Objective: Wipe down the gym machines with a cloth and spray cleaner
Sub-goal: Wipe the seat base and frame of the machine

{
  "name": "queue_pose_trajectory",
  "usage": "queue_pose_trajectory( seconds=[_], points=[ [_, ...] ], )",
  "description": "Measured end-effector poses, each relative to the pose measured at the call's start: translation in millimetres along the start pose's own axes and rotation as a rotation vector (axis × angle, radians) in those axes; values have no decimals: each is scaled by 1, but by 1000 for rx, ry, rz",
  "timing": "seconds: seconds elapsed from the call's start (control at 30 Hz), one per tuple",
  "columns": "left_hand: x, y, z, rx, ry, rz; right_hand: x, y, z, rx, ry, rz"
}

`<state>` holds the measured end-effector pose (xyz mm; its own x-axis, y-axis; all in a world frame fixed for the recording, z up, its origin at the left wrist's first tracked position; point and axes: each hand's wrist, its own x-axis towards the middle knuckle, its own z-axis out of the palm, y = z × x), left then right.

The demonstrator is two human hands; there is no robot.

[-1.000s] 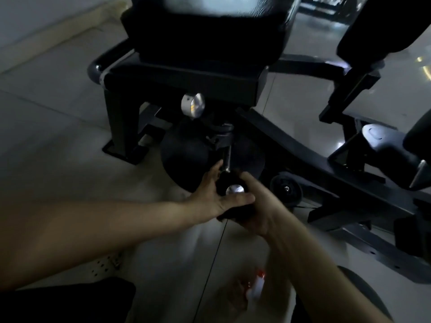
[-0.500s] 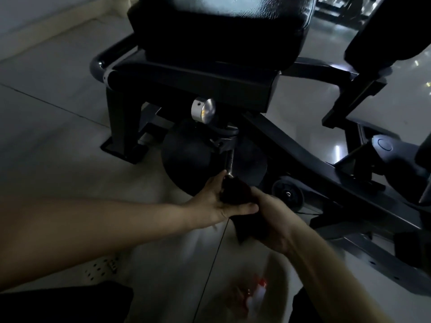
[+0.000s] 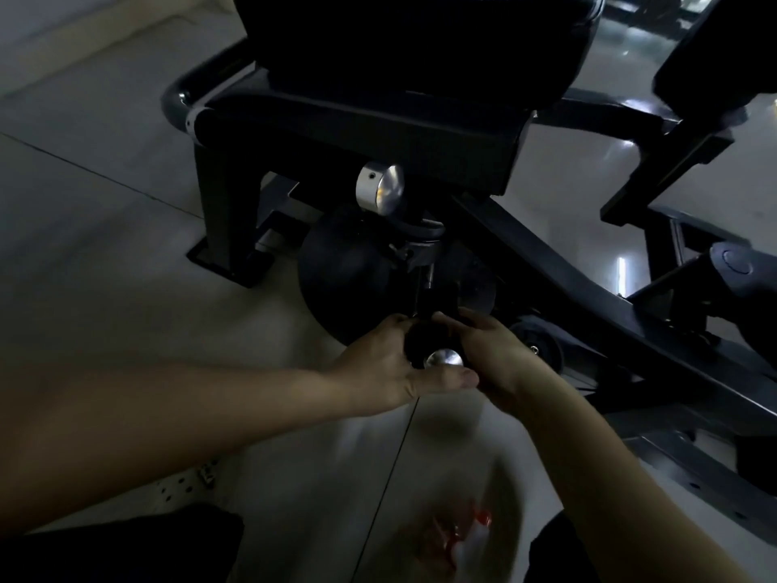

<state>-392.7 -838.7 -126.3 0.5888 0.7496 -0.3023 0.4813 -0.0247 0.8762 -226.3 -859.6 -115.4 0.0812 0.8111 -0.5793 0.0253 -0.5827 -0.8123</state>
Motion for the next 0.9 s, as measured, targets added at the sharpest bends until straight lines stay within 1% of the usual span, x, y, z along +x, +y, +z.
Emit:
queue_pose_trajectory(
  seconds=[0.13,0.2,0.23,0.3,0.37,0.43,0.47,0.5,0.57,0.6,0.67,0.73,0.77,0.9],
  points=[
    [1,3,-1,77,-20,48,45,-1,-2,-265,-44,-42],
    [0,4,-2,134,-20,19,65,3,-3,-319,-58,-52],
    [0,3,-2,160,-19,9,76,7,-3,-306,-39,-66],
    [1,2,0,176,-32,-5,97,13,-4,-308,88,-109],
    [3,2,-2,193,-26,-8,112,15,-1,-446,234,-159],
    [4,4,-4,216,-27,-29,106,8,4,-546,348,-154],
    [4,4,-3,238,-26,-41,100,5,4,-481,333,-119],
    [4,4,-3,262,-22,-40,91,1,6,-342,273,-87],
    [4,4,-2,302,-12,-14,64,3,0,-123,29,-39],
    [4,5,-2,318,-6,-6,52,1,-6,-106,-69,-52],
    [5,5,-3,349,-8,-1,39,0,-20,-148,-189,-103],
    [7,5,-4,371,-18,-13,47,-4,-28,-250,-201,-109],
    [8,4,-5,372,-25,-16,55,-7,-26,-304,-180,-95],
    [9,4,-6,413,-40,-14,103,-3,-11,-480,29,-66]
  ],
)
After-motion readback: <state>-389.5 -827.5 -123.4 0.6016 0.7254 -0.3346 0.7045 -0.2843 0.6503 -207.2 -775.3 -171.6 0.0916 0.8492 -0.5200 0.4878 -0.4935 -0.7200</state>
